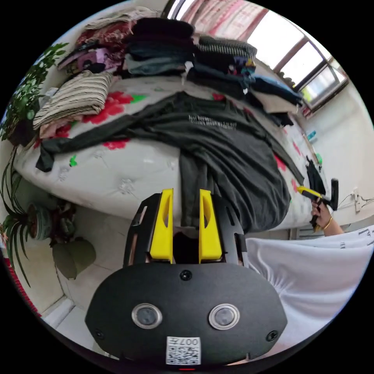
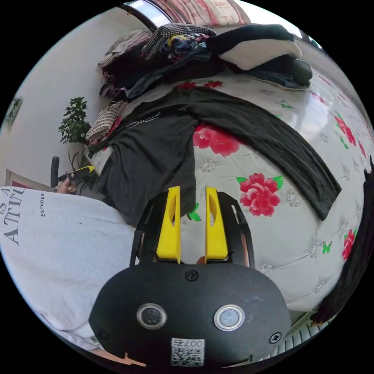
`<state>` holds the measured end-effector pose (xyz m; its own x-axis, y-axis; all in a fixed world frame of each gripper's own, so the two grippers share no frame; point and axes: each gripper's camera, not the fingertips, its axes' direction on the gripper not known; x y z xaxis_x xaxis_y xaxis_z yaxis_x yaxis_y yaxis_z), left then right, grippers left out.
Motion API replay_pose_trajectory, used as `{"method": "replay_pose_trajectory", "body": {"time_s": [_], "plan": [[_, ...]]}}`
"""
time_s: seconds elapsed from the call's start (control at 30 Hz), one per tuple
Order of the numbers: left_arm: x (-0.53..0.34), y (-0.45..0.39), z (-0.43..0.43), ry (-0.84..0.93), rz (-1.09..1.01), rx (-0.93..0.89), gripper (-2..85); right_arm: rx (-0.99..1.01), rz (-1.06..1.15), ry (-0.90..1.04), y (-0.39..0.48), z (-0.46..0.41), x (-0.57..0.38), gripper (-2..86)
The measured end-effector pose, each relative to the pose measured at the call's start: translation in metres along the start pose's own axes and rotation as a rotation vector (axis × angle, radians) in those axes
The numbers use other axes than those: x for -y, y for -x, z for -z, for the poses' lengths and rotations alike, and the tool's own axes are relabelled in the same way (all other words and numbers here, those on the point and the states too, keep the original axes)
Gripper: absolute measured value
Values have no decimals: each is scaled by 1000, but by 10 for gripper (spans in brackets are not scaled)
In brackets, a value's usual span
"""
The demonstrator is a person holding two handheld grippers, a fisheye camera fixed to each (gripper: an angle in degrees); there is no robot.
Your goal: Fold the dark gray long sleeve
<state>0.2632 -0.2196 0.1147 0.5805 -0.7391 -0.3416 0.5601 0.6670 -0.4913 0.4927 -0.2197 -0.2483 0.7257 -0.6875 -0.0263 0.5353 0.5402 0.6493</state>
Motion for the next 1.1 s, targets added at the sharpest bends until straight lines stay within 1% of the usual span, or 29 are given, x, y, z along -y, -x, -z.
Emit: {"method": "replay_pose_trajectory", "body": {"time_s": [0.07, 0.1, 0.13, 0.17, 0.2, 0.27, 0.33, 0.4, 0.47, 0.5, 0.53, 0.57, 0.6, 0.67, 0.77, 0.83, 0.9, 0.97, 1.0, 1.07, 1.1], "plan": [[-3, -12, -16, 92, -20, 70, 82, 43, 24, 66, 3, -20, 1, 64], [-5, -17, -22, 158, -37, 139, 55, 53, 47, 130, 5, -33, 1, 52], [-7, -19, -15, 150, -77, 164, 16, 11, 78, 108, 8, -31, -3, 36], [-8, -17, -8, 140, -79, 167, 12, -7, 88, 107, 9, -30, -5, 29], [-10, -8, 5, 139, -64, 159, 4, -24, 99, 151, 7, -29, -7, 13], [-13, 15, 30, 138, -12, 74, -2, 30, 116, 206, 0, -25, -10, 5], [-26, 56, 77, 58, 102, -60, -5, 103, 110, 145, -14, 1, -17, 2], [-40, 88, 111, 3, 193, -149, -6, 175, 66, 82, -29, 24, -20, 3], [-58, 116, 142, -53, 264, -171, -7, 236, 17, 3, -44, 47, -24, 7], [-70, 130, 154, -58, 287, -171, -7, 223, 7, -42, -49, 58, -27, 12], [-80, 142, 158, -41, 301, -165, -7, 168, 8, -67, -50, 62, -30, 26], [-86, 147, 158, -31, 313, -161, -7, 135, 4, -68, -50, 60, -30, 33], [-96, 155, 156, -12, 335, -173, -7, 103, 2, -42, -48, 52, -30, 48], [-111, 166, 153, 5, 386, -222, -7, 132, 21, 35, -41, 28, -29, 62], [-129, 177, 162, -34, 434, -306, -7, 81, 70, 153, -16, -16, -35, 63], [-137, 188, 178, -51, 434, -333, -7, -145, 129, 98, 13, -24, -50, 44], [-140, 200, 193, -68, 425, -363, -7, -212, 154, 95, 24, -29, -55, 27], [-139, 218, 207, -101, 442, -408, -7, -167, 169, 133, 26, -29, -49, 14], [-131, 231, 216, -137, 449, -450, -7, -112, 155, 156, 20, -26, -39, 9], [-106, 255, 229, -178, 466, -513, -7, 30, 109, 119, 4, -7, -16, 4], [-78, 269, 240, -204, 462, -556, -7, 133, 58, 60, -11, 11, 6, 2]]}}
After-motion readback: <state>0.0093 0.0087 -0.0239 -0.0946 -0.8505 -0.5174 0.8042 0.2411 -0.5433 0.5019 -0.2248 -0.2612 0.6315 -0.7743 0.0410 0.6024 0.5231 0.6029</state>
